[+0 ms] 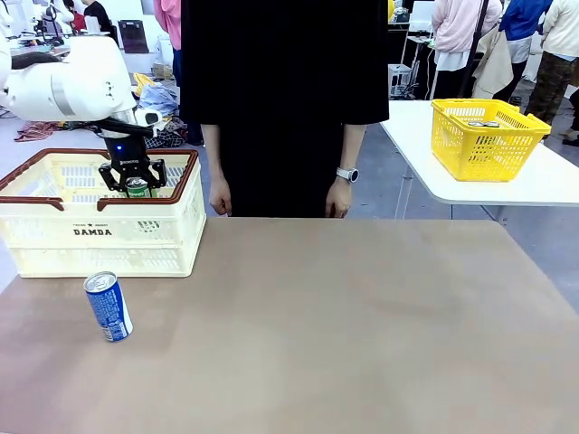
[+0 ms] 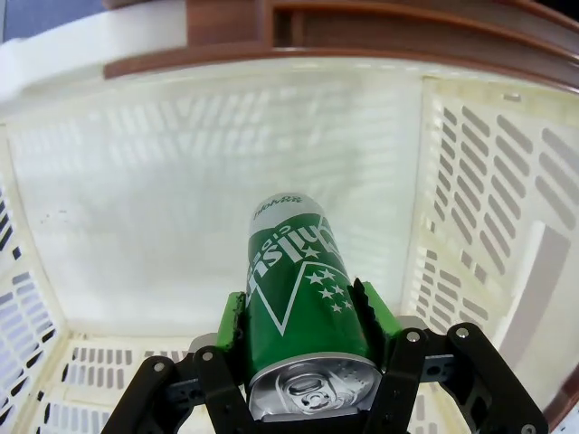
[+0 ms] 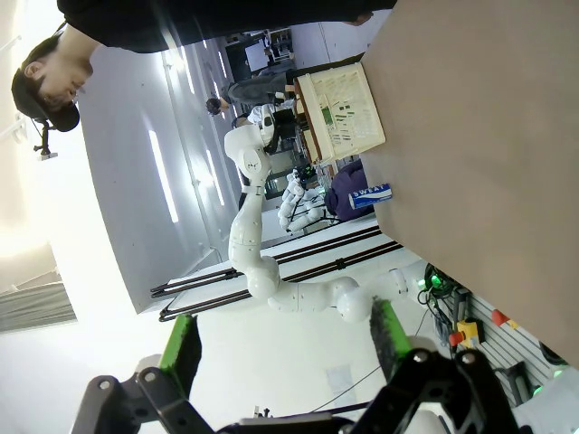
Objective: Place the drinks into the Shopping basket.
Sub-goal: Pick up one drink and place it into the Shopping basket.
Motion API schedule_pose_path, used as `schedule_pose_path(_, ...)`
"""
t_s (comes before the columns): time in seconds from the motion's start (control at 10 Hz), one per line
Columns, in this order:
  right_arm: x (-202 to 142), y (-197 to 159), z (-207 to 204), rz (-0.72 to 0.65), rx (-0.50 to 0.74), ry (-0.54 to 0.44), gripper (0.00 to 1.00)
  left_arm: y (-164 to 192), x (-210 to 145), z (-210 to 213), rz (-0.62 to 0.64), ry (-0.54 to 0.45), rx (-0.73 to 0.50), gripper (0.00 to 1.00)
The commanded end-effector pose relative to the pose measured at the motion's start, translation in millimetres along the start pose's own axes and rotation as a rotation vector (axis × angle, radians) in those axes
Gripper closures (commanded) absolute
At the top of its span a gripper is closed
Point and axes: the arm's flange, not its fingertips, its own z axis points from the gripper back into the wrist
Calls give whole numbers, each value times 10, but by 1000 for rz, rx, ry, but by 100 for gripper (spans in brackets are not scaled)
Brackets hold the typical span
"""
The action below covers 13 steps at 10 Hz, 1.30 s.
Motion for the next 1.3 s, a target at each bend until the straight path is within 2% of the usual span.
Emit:
schedule_pose_path(0.0, -30, 32, 11, -4, -9, 11, 0, 25, -46, -8, -20, 3, -25, 100)
schedule_pose_path(0.4, -30, 32, 11, -4, -9, 11, 0, -1, -1, -58, -28, 26, -17, 100)
schedule_pose_path(0.5, -30, 32, 11, -4, -9, 11, 0, -5, 3, -59, -31, 33, -24, 69)
schedule_pose_path(0.6, -30, 32, 11, -4, -9, 11, 0, -9, -3, -53, -33, 35, -23, 12)
schedule_pose_path(0.7, -30, 32, 11, -4, -9, 11, 0, -8, -14, -38, -36, 29, -22, 0)
schedule_pose_path(1.0, -30, 32, 11, -4, -9, 11, 0, 1, -49, 37, -39, 6, -33, 0)
schedule_pose_path(1.2, -30, 32, 11, -4, -9, 11, 0, 64, -232, 381, -63, -62, -88, 0)
